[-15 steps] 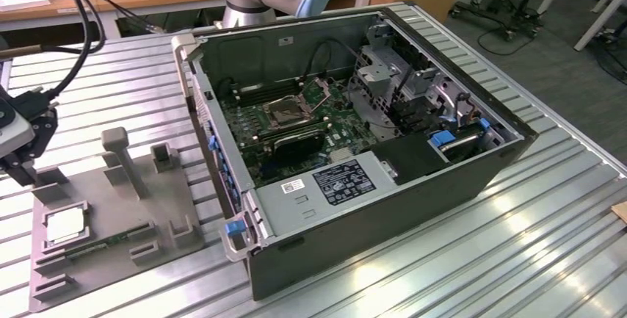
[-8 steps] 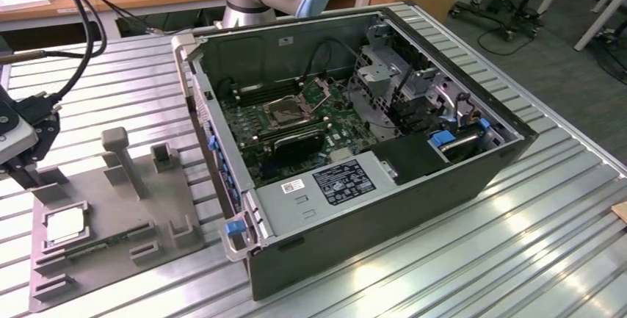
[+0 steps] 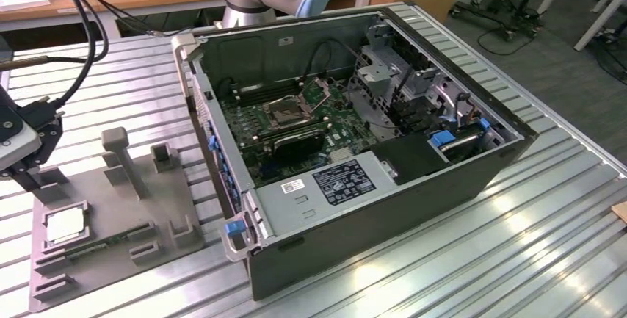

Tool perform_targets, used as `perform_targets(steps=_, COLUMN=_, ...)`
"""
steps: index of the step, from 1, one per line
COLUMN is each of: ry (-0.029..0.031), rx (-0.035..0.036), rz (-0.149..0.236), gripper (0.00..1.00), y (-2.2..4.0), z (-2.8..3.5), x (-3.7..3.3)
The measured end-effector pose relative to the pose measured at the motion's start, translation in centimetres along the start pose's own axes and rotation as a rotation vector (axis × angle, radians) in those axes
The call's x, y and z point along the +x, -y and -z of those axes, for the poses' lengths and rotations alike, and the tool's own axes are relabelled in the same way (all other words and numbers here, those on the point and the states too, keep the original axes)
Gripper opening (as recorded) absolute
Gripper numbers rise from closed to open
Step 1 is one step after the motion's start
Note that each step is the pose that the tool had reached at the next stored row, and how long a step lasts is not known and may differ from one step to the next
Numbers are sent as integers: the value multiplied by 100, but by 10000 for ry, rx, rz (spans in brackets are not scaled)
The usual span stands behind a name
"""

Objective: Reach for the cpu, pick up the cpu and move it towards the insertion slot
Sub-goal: 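Reach for the cpu, then pick up the cpu and move it towards the insertion slot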

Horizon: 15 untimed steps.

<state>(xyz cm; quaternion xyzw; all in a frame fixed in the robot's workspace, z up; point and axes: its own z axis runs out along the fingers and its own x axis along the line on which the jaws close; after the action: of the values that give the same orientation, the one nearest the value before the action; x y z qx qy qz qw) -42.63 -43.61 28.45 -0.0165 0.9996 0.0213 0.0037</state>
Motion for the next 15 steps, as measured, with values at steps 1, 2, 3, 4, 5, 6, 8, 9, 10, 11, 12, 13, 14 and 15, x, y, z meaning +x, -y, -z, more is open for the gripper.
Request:
perform_targets(steps=1, ry=2, rx=-1, rz=0, gripper=11, y=0, z=-2, x=0)
perform_targets(steps=2, ry=3, rx=-2, rz=0, gripper=11, y=0, z=-3, x=0)
perform_targets(steps=3, ry=3, rx=-2, rz=0, gripper=11, y=0, z=-4, x=0)
perform_targets(steps=4, ry=3, rx=-2, rz=0, gripper=11, y=0, z=-5, x=1)
perform_targets(steps=5, ry=3, rx=-2, rz=0, gripper=11, y=0, z=-6, x=1)
perform_targets(steps=6, ry=4, rx=-2, rz=0, gripper=11, y=0, z=-8, x=2)
perform_targets(steps=8, ry=4, rx=-2, rz=0, gripper=11, y=0, z=-13, x=2)
perform_targets(steps=9, ry=4, rx=-2, rz=0, gripper=11, y=0, z=-16, x=2)
perform_targets(steps=10, ry=4, rx=-2, rz=1, gripper=11, y=1, z=-18, x=2)
perform_targets(steps=11, ry=3, rx=-1, rz=0, gripper=11, y=1, z=-19, x=2)
perform_targets(steps=12, ry=4, rx=-2, rz=1, gripper=11, y=1, z=-21, x=2)
perform_targets(steps=13, ry=3, rx=-2, rz=0, gripper=11, y=1, z=-22, x=2)
perform_targets(steps=14, ry=3, rx=-2, rz=0, gripper=11, y=1, z=-22, x=2)
perform_targets(steps=15, ry=3, rx=-2, rz=0, gripper=11, y=1, z=-22, x=2)
